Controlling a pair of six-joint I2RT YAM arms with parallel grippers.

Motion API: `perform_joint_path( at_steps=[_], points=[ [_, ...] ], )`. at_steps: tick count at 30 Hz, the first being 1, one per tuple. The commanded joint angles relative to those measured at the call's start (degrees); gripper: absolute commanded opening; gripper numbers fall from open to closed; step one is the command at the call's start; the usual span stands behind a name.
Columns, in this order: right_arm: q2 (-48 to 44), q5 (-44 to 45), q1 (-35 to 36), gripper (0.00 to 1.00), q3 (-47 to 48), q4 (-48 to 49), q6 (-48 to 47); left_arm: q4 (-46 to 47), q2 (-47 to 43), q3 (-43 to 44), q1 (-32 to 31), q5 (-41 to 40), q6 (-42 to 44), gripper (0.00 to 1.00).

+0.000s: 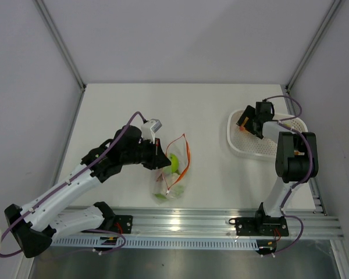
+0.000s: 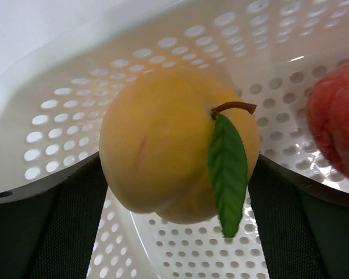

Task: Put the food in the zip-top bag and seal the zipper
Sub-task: Pick up the fake fruit from the bin.

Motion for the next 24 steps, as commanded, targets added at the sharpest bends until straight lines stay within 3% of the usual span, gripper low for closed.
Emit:
perform_joint_path(
  at_steps=[1,9,17,21,22,24],
  points=[
    [0.72,-0.17,-1.15,0.93,1.21,2.76,-1.14,1.35,0.07,0.33,0.62,1.24,0.4,0.01],
    [0.2,-1.4,-1.42,0.83,0.85,5.48,-3.87,1.17,-0.28,0.24,0.62,1.24,0.05,0.01],
    [-2.6,-1.14,-1.42,0.61,0.07,4.34,-3.78,0.56,-0.81,0.24,0.62,1.06,-0.04,0.01],
    [-8.3,-0.61,-1.24,0.25,-1.96,1.54,-2.56,0.47,-1.52,-0.11,0.53,0.97,-0.22,0.0],
    [-9.63,0.0,-1.07,0.09,-2.39,0.66,-2.47,0.38,-1.78,-0.28,0.62,0.89,-0.31,0.01],
    [-14.19,1.23,-0.37,0.01,-2.75,-1.89,-3.07,0.29,-1.95,-0.37,0.62,0.71,-0.31,0.01]
  ],
)
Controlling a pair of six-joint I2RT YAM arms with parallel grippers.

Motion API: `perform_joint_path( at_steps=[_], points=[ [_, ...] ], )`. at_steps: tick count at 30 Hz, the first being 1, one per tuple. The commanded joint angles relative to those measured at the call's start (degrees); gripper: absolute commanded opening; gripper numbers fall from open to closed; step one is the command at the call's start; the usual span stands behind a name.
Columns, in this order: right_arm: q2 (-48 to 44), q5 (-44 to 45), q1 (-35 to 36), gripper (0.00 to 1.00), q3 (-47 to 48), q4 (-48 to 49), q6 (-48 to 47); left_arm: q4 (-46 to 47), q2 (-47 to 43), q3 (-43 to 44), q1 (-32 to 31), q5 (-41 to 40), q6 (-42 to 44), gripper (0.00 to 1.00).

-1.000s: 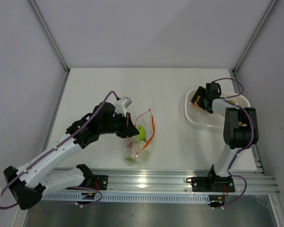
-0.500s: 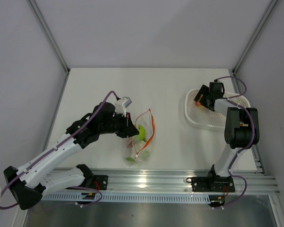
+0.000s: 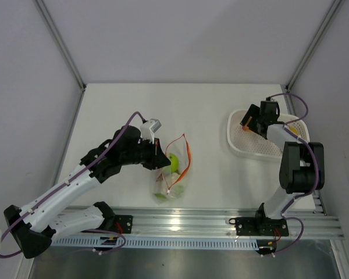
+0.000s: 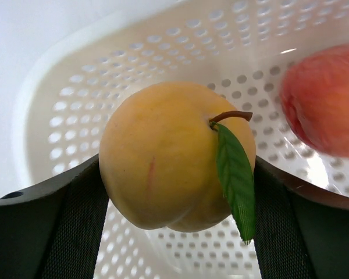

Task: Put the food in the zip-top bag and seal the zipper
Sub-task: Pick up the fake fruit from the bin, then place the fake fruit in the zipper food storage bag.

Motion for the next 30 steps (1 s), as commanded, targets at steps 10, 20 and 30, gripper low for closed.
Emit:
perform_joint_path(
  at_steps=[10,20,30],
  points=[
    [-29.55,-3.47,10.71,0.0,-1.07,-13.87,-5.37,1.02,-2.16,-2.13,0.59,0.47,-1.05,0.01],
    [-45.92,-27.47,28.02,0.0,-5.9,-13.18,-16.01,0.76,-2.24,-2.05,0.59,-0.24,-1.23,0.01],
    [-40.84,-36.28,40.95,0.0,-6.26,-12.3,-18.39,0.49,-2.42,-1.78,0.59,0.03,-1.49,0.01]
  ],
)
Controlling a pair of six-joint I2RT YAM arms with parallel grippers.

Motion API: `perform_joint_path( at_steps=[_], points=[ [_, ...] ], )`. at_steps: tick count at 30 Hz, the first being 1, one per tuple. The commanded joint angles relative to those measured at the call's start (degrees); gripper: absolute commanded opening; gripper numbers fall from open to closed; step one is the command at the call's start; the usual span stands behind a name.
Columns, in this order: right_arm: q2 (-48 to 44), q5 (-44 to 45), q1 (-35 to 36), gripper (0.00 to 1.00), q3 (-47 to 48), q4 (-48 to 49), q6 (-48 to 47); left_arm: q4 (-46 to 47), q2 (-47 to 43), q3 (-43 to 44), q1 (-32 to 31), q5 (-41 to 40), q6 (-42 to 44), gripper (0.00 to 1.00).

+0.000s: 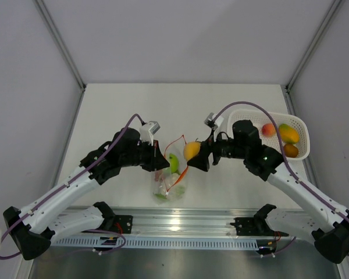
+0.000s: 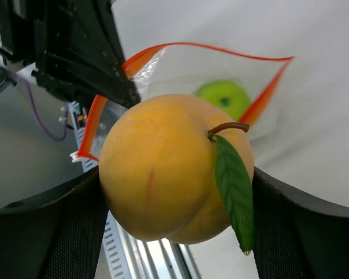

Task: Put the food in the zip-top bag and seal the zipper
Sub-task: Place the fake fruit in the zipper food storage bag.

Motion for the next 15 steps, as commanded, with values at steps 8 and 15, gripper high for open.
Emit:
perform_joint_path(
  at_steps=[8,15],
  points=[
    [10.46,-0.36,8.14,0.03,3.83,3.54,-2.83,0.03,-1.33,0.14,0.51,0.2,-1.21,0.01],
    [17.23,3.59,9.02,0.29,7.79,2.14,-1.6,0.03,-2.29,-0.29,0.51,0.99,-1.83,0.01]
  ],
)
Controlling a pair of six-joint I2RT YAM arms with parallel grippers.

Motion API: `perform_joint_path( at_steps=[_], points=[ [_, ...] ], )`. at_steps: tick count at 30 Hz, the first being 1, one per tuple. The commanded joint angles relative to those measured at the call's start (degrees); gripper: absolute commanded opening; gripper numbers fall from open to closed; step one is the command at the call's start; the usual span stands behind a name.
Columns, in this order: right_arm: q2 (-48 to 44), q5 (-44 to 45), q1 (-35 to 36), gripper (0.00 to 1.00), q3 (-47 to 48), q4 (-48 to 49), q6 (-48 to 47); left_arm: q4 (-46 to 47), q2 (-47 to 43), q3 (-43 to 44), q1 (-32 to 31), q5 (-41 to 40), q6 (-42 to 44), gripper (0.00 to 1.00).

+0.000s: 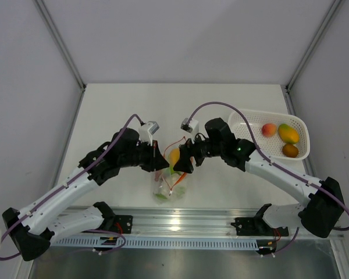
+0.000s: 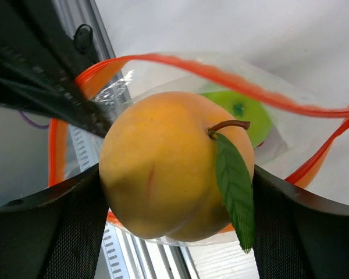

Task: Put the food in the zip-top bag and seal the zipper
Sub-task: Place the fake fruit in the zipper food storage bag.

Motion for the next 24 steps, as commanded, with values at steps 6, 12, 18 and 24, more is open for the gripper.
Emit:
perform_joint_path(
  at_steps=[6,12,18,24],
  points=[
    [4.99,5.29,2.71,0.82,6.82,-0.85,-0.48,0.16,-2.6,-1.0,0.51,0.62,-1.41,0.01],
    [2.97,7.76,3.15,0.99,7.0,-1.46,-0.92,0.34,-2.78,-1.09,0.51,0.88,-1.59,0.01],
    [1.04,10.83,2.89,0.99,7.7,-3.84,-1.98,0.6,-2.69,-1.26,0.51,0.88,-1.41,0.01],
    [-3.53,17.07,-0.71,0.99,7.09,-4.01,-0.58,0.6,-2.6,-1.61,0.51,0.97,-1.15,0.01]
  ],
)
